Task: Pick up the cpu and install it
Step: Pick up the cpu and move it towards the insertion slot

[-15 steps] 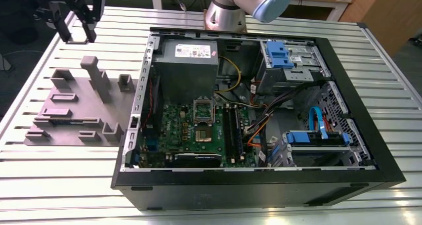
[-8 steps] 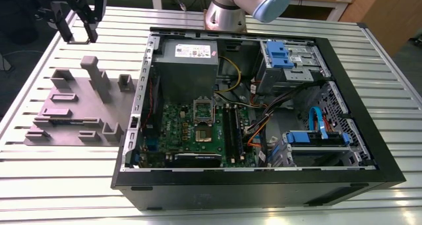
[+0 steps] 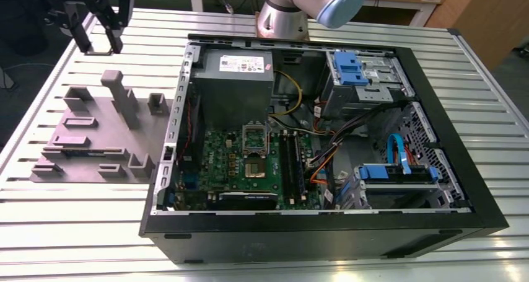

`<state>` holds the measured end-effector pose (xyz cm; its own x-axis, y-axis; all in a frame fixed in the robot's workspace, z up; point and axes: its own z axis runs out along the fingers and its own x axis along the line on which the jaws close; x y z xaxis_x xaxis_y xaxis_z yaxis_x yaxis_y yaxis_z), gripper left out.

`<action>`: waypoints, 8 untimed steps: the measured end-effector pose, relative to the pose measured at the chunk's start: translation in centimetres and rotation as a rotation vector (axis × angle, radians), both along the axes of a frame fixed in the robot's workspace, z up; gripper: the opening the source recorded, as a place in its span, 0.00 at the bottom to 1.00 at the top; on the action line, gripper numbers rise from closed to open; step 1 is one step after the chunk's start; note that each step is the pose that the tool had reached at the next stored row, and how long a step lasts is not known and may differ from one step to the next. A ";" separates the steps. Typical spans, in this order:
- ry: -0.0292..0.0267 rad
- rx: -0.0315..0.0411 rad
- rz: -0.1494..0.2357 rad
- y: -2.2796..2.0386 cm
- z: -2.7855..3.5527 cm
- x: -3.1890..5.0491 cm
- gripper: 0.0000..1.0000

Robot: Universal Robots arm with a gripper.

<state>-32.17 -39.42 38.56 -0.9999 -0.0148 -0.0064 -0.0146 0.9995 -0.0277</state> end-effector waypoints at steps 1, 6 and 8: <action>0.0000 0.0000 0.000 0.00 0.00 0.03 0.47; -0.0001 0.0001 0.000 0.00 0.00 0.53 0.47; 0.0001 0.0000 0.000 -0.01 0.00 0.72 0.47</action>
<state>-31.45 -39.43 38.56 -0.9999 -0.0147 -0.0063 -0.0145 0.9995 -0.0277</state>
